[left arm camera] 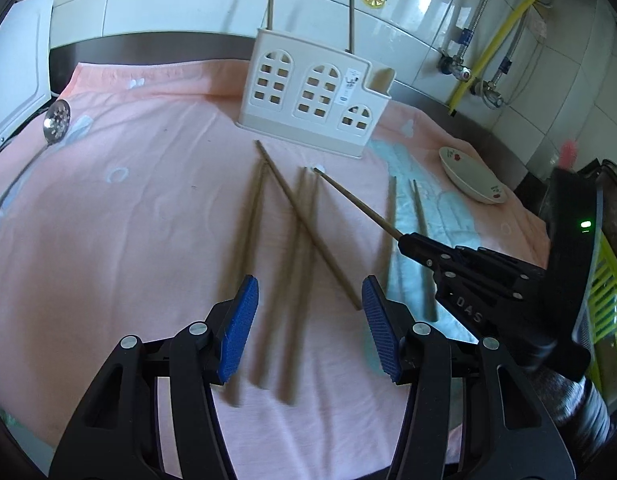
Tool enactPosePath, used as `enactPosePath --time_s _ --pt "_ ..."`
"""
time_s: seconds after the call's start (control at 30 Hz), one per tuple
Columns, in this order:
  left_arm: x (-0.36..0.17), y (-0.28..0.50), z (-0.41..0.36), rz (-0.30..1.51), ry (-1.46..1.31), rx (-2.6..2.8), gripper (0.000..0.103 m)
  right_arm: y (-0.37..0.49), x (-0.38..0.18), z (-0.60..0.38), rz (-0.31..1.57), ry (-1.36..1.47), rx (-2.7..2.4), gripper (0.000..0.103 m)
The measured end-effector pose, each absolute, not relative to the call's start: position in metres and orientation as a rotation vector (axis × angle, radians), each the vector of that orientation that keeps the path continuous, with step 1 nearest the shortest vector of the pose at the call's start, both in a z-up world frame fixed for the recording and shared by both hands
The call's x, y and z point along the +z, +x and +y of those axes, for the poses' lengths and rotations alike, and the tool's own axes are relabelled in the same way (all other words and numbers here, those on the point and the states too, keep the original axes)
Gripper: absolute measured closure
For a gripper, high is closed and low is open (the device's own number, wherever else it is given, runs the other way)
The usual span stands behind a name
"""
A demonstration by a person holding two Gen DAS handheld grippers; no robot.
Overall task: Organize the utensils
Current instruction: 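Grasp a chopstick with the right tool while the left tool approaches another, then grasp a chopstick with the left tool and lift it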
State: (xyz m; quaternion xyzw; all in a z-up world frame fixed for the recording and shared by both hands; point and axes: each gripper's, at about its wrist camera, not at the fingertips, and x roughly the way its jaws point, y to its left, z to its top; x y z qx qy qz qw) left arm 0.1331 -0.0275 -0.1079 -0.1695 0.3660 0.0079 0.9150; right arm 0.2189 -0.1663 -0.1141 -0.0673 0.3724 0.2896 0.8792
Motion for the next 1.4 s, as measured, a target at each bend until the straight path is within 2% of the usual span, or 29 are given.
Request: enactPosePath --time_s 0.07,0.17,0.33,1.1,1.4 --pt "-0.109 0.137 -0.037 0.751 -0.358 0.021 0.052 0.216 -0.110 -0.171 0.759 -0.137 0.604 0.096" --pt "-0.110 0.145 -0.048 0.753 -0.371 0.031 0.060 0.215 -0.105 -0.182 0.740 -0.124 0.605 0.096" --pt "-0.115 0.161 -0.060 0.761 -0.390 0.032 0.080 0.214 -0.102 -0.197 0.729 -0.092 0.620 0.096" --pt "-0.139 0.189 -0.057 0.838 -0.399 0.179 0.086 0.213 -0.104 -0.209 0.698 -0.060 0.646 0.096" --pt "-0.139 0.191 -0.056 0.836 -0.377 0.195 0.096 0.213 -0.103 -0.211 0.699 -0.053 0.644 0.096"
